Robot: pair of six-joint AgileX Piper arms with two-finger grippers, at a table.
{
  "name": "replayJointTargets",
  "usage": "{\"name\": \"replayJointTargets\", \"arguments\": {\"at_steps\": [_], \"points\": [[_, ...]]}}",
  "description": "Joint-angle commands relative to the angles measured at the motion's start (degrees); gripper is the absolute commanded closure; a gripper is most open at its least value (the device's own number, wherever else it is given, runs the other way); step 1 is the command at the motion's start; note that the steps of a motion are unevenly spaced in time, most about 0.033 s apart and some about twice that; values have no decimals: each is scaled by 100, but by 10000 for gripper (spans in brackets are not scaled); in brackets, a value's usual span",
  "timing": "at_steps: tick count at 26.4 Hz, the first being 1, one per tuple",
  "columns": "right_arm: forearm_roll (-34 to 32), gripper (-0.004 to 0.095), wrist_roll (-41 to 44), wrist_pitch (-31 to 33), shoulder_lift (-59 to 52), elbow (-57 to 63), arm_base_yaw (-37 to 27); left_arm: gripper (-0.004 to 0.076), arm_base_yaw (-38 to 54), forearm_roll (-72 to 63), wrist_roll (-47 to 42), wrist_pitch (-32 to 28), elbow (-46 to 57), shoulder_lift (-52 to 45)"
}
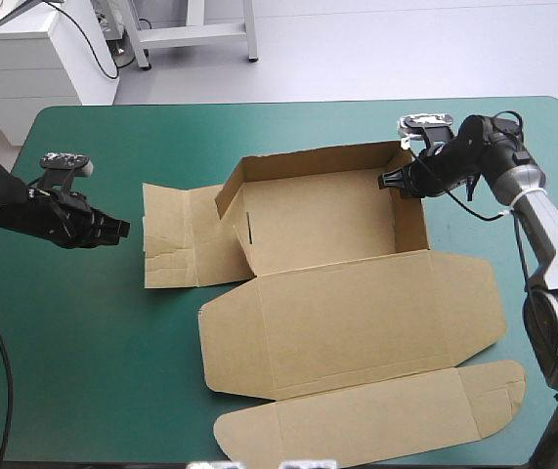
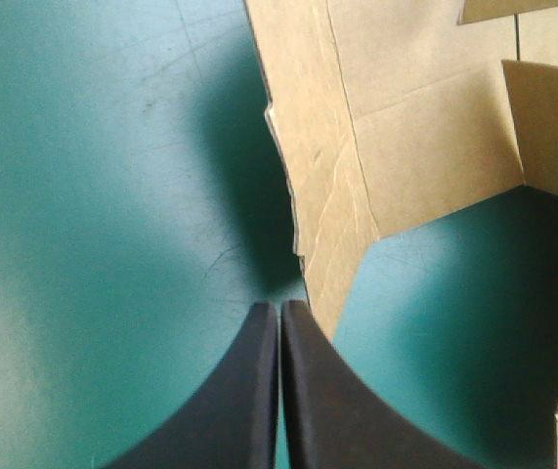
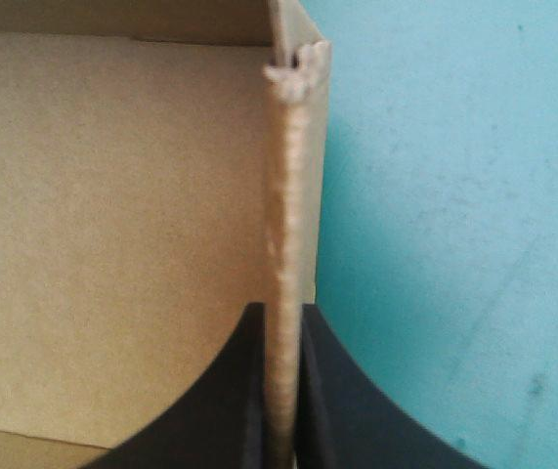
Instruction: Fold the box
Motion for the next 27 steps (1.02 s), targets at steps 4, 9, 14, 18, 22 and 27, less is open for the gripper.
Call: {"name": "replayJointTargets", "arguments": {"at_steps": [4, 9, 14, 18, 22, 27], "points": [[410, 692, -425, -64, -181, -243, -3, 731, -16, -124, -26, -125, -139, -219], [322, 319, -158, 476, -181, -830, -24, 731, -16, -109, -26, -125, -139, -219], [-136, 150, 289, 1502, -181, -1486, -24, 732, -16, -119, -26, -155, -139, -219], [-380, 150, 551, 1501, -264, -1461, -3, 731, -16, -119, -26, -149, -139, -219], [-544, 150, 664, 1501, -250, -1050, 122, 731, -16, -113, -26, -160, -139, -219], [-828, 152, 740, 839, 103, -766, 396, 731, -16, -113, -26, -298, -139, -219]]}}
